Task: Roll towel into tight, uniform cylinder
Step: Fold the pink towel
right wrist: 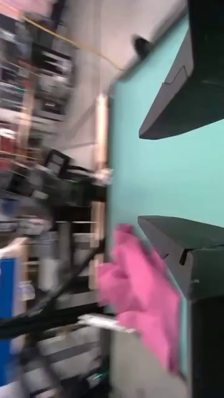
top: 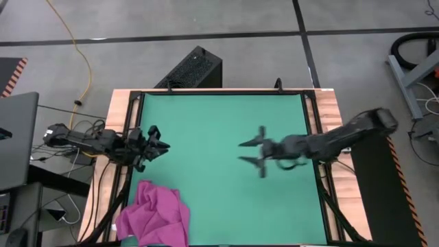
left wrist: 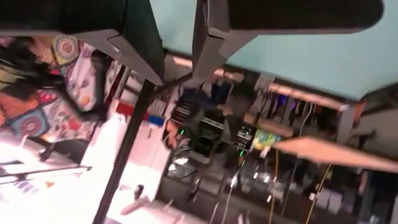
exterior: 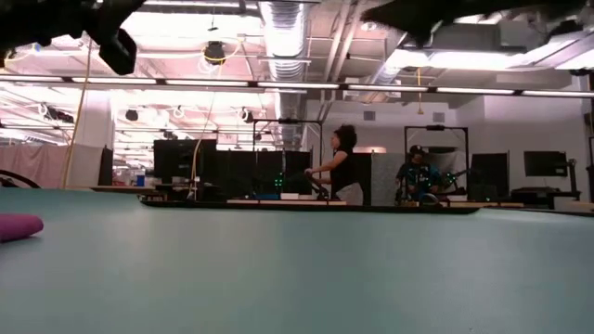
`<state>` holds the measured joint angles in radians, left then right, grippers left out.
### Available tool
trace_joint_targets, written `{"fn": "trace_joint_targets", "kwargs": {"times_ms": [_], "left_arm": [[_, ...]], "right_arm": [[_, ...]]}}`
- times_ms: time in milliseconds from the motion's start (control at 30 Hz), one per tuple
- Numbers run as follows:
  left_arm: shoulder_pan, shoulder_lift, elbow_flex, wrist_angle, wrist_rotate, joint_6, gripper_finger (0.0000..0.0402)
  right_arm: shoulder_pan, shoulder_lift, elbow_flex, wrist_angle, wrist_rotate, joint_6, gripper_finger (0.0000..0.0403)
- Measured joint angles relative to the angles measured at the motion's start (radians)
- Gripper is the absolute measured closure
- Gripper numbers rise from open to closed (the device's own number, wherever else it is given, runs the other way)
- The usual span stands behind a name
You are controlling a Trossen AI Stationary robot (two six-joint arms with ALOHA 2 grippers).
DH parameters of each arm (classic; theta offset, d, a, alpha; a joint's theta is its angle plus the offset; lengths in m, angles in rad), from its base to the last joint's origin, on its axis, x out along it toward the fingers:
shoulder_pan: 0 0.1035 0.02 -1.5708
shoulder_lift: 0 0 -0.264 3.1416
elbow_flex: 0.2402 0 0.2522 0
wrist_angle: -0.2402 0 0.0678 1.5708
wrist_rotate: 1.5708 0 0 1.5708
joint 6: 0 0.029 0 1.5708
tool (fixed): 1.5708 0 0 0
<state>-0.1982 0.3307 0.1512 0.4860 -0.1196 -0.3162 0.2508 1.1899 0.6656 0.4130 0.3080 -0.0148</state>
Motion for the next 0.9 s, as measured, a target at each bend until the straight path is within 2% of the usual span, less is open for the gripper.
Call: {"fn": "trace_joint_targets", "kwargs": {"times_ms": [167, 267, 367, 567, 667, 900], "left_arm": [[0.000, 0.101, 0.142, -0.268, 0.004, 0.030, 0.0324], [0.000, 0.162, 0.247, -0.469, -0.045, 0.030, 0.0323], [0.000, 0.212, 0.345, -0.636, -0.099, 0.011, 0.0323], [0.000, 0.252, 0.470, -0.770, -0.152, 0.015, 0.0323], [0.000, 0.252, 0.499, -0.818, -0.153, 0.054, 0.0323], [0.000, 0.244, 0.505, -0.938, -0.077, 0.028, 0.0323]], "right_arm": [[0.007, 0.365, 0.251, 0.001, 0.011, 0.031, 0.0168], [0.018, 0.563, 0.408, -0.004, 0.019, 0.109, 0.0175], [0.039, 0.722, 0.564, -0.023, 0.045, 0.117, 0.0181], [0.075, 0.966, 0.861, -0.198, 0.118, 0.097, 0.0187], [0.087, 1.068, 1.001, -0.220, 0.121, 0.092, 0.0188], [0.085, 1.272, 1.276, -0.307, 0.112, 0.098, 0.0188]]}}
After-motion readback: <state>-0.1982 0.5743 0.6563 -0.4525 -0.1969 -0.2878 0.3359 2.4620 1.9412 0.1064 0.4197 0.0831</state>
